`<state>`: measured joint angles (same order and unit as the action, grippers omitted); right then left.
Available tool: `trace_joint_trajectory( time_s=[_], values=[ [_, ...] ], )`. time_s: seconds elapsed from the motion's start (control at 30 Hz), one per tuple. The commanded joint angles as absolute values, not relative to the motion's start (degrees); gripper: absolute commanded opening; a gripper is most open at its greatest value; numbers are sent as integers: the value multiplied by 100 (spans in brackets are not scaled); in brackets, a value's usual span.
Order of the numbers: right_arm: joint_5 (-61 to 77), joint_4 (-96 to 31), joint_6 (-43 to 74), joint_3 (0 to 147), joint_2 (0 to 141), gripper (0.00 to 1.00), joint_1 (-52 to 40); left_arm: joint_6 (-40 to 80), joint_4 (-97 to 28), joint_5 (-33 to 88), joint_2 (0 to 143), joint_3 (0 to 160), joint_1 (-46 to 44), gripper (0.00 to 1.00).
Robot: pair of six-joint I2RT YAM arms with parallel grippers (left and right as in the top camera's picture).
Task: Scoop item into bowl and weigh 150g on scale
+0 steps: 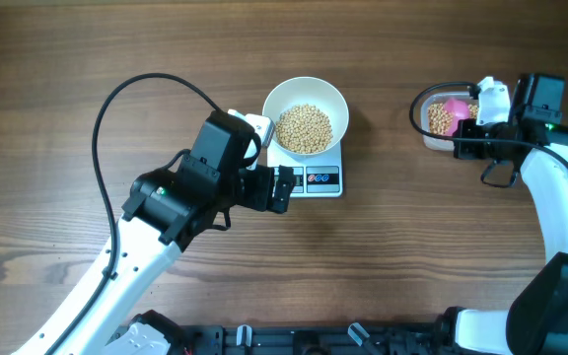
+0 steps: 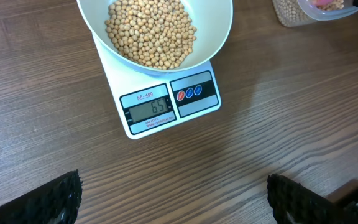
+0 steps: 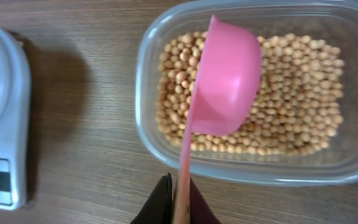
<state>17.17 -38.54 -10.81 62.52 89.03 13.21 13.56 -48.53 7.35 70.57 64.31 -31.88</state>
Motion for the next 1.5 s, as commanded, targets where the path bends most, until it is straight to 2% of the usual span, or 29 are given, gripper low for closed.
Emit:
trace_joint_trajectory(
  time_s=[0.0, 0.43, 0.67, 1.03, 1.47],
  values=[
    [2453, -3865, -1214, 6320, 9013, 4, 1313, 1238, -4842, 681, 7052, 6407, -3214, 100],
    [2488, -3870, -493, 6320, 9356, 4, 1527, 1238, -4842, 681, 7052, 6407, -3214, 100],
    [3616, -3938, -425, 6320, 9356, 4, 1874, 1238, -4842, 681, 7052, 6407, -3214, 100],
    [4619, -4018, -82, 6320, 9356, 4, 2425, 1238, -4842, 681, 7052, 6407, -3214, 100],
    [5122, -4014, 172, 6217, 9535, 4, 2974, 1238, -4842, 681, 7052, 6407, -3214, 100]
  ],
)
